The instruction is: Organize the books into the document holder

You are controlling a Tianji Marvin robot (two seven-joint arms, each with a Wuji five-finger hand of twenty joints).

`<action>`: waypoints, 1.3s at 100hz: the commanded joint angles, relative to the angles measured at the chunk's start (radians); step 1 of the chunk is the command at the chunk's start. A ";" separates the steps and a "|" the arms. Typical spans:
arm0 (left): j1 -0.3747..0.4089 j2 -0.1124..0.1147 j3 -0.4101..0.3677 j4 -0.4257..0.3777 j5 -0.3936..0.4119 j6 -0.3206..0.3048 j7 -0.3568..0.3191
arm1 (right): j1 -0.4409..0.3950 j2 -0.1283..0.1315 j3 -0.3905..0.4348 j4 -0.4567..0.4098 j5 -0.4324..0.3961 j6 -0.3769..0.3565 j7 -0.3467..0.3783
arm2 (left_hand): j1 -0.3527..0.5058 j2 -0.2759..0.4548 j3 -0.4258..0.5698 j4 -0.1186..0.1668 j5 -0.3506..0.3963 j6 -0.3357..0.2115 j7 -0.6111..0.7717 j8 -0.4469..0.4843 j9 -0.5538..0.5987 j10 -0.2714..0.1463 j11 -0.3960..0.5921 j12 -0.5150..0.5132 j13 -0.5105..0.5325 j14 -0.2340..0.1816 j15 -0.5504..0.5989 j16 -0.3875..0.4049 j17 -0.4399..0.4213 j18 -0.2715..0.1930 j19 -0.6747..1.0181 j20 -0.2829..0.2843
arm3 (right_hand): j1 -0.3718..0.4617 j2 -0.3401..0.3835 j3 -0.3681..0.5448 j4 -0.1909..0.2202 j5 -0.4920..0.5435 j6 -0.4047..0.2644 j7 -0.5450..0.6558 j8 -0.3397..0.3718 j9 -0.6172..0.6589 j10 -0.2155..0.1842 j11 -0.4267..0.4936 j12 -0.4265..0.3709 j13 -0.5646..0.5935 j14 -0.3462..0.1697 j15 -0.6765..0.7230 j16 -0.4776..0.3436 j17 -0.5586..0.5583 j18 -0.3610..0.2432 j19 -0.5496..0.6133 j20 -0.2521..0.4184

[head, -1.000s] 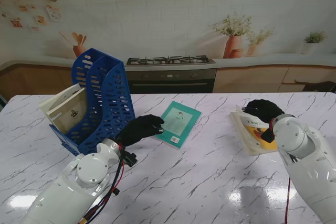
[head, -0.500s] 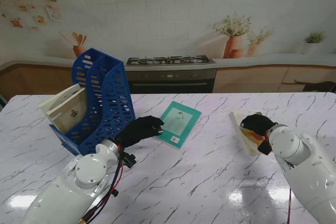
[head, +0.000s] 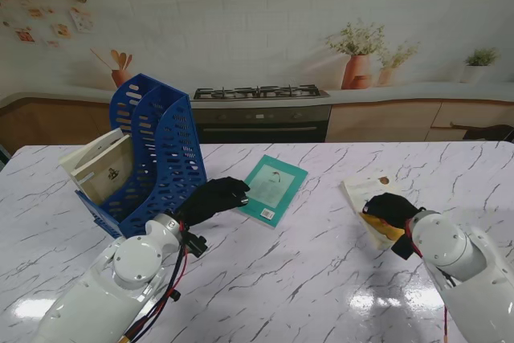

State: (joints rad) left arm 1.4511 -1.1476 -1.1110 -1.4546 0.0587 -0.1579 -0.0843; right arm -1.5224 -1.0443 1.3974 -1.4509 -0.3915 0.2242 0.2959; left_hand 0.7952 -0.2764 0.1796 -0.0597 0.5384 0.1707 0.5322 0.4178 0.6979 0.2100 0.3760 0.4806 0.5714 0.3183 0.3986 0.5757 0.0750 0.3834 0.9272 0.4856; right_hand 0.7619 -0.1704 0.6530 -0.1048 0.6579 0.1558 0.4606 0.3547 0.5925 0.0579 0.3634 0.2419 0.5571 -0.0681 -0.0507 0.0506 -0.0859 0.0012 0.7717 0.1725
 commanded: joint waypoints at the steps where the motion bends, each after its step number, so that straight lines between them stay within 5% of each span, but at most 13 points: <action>1: 0.002 -0.004 0.002 -0.001 -0.008 -0.023 -0.012 | -0.072 -0.024 -0.030 0.007 0.028 0.029 0.023 | -0.005 0.035 -0.017 0.033 0.011 -0.001 -0.001 -0.006 0.006 0.002 0.010 -0.001 0.017 0.010 0.027 0.009 0.000 0.015 0.031 0.012 | 0.013 0.033 0.015 -0.027 0.015 0.038 -0.003 -0.014 0.032 0.078 -0.011 -0.016 0.103 0.122 0.093 0.034 0.144 0.025 0.226 0.110; 41: 0.009 -0.003 -0.005 0.000 -0.011 -0.019 -0.013 | -0.200 -0.031 -0.046 -0.172 0.106 0.093 0.011 | 0.000 0.042 -0.023 0.035 0.013 0.001 -0.001 -0.008 0.006 0.004 0.011 -0.002 0.017 0.012 0.032 0.009 -0.004 0.013 0.034 0.014 | 0.009 0.038 0.021 -0.020 0.030 0.052 -0.025 -0.004 0.040 0.103 -0.013 -0.017 0.117 0.153 0.098 0.035 0.146 0.057 0.258 0.128; 86: 0.020 -0.001 -0.012 -0.009 -0.017 -0.006 -0.022 | -0.315 0.003 -0.020 -0.318 0.140 0.043 0.149 | 0.003 0.050 -0.032 0.036 0.013 0.003 -0.001 -0.009 0.004 0.007 0.011 -0.003 0.015 0.014 0.033 0.009 -0.008 0.015 0.033 0.014 | 0.018 0.046 0.013 -0.017 0.025 0.067 -0.039 0.005 0.031 0.114 -0.019 -0.019 0.103 0.164 0.093 0.034 0.123 0.054 0.261 0.132; 130: 0.024 0.002 -0.014 -0.016 -0.013 0.003 -0.030 | -0.386 0.007 -0.022 -0.421 0.223 0.007 0.175 | 0.007 0.059 -0.044 0.037 0.014 0.004 -0.003 -0.010 0.002 0.009 0.010 -0.004 0.012 0.015 0.033 0.009 -0.010 0.014 0.033 0.014 | 0.018 0.073 -0.045 0.002 0.024 0.080 -0.082 0.024 0.012 0.126 -0.027 -0.022 0.089 0.172 0.091 0.033 0.120 0.067 0.261 0.132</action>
State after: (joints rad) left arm 1.4736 -1.1438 -1.1283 -1.4704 0.0496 -0.1388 -0.1015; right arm -1.8779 -1.0285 1.3881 -1.8613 -0.1700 0.2489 0.4662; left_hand 0.7952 -0.2504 0.1681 -0.0491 0.5384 0.1709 0.5322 0.4178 0.6979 0.2123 0.3760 0.4806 0.5715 0.3229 0.4086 0.5757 0.0750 0.3835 0.9272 0.4856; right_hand 0.7761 -0.1333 0.6374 -0.1048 0.6687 0.1920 0.4134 0.3547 0.5917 0.0831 0.3402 0.2308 0.5579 -0.0521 -0.0912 0.0089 0.0406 -0.1198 1.0114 0.2983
